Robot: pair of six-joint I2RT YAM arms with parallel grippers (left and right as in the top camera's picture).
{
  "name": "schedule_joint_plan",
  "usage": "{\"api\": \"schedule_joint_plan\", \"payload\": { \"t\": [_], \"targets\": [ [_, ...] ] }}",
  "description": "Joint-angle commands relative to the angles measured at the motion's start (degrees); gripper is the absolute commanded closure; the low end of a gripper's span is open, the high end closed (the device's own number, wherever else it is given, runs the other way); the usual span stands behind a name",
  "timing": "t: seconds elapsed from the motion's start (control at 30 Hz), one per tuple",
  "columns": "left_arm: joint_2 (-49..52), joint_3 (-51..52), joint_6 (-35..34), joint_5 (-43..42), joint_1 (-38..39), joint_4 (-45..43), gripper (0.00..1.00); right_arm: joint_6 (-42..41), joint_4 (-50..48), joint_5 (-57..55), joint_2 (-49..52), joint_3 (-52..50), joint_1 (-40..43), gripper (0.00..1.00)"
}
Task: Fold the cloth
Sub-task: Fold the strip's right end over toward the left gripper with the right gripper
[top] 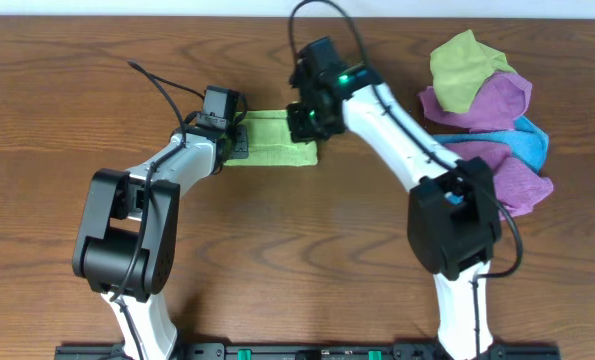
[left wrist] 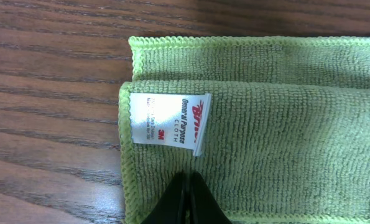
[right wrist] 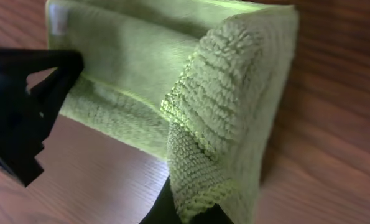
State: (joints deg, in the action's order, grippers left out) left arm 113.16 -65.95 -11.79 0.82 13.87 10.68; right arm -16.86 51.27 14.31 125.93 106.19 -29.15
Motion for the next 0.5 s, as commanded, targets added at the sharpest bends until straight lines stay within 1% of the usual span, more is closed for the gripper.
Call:
{"api": "schedule_joint_plan", "payload": {
  "t": [0.0, 0.1, 0.2, 0.37, 0.47],
  "targets": [
    [2.8, 1.9, -0.3, -3.5, 0.0, 2.5, 0.94, -1.9, -0.3, -4.2, -1.1, 1.0, -1.4, 0.99],
    [2.1, 1.9, -0.4, -4.4, 0.0, 2.6, 0.95, -2.8, -1.6, -5.1, -1.1, 1.0, -1.8, 0.98],
    [-0.8, 1.9, -0.5, -7.0, 0.0, 2.5, 0.95, -3.4, -2.3, -5.1, -1.1, 1.1, -1.6, 0.98],
    [-7.6, 1.9, -0.5, -7.1, 0.0, 3.3, 0.94, -4.3, -3.1, -5.6, -1.1, 1.1, -1.3, 0.98],
    [-11.9, 1.9, -0.4, -5.6, 0.0, 3.8, 0.95, -4.3, -3.3, -5.6, -1.1, 1.0, -1.2, 0.98]
  ]
}}
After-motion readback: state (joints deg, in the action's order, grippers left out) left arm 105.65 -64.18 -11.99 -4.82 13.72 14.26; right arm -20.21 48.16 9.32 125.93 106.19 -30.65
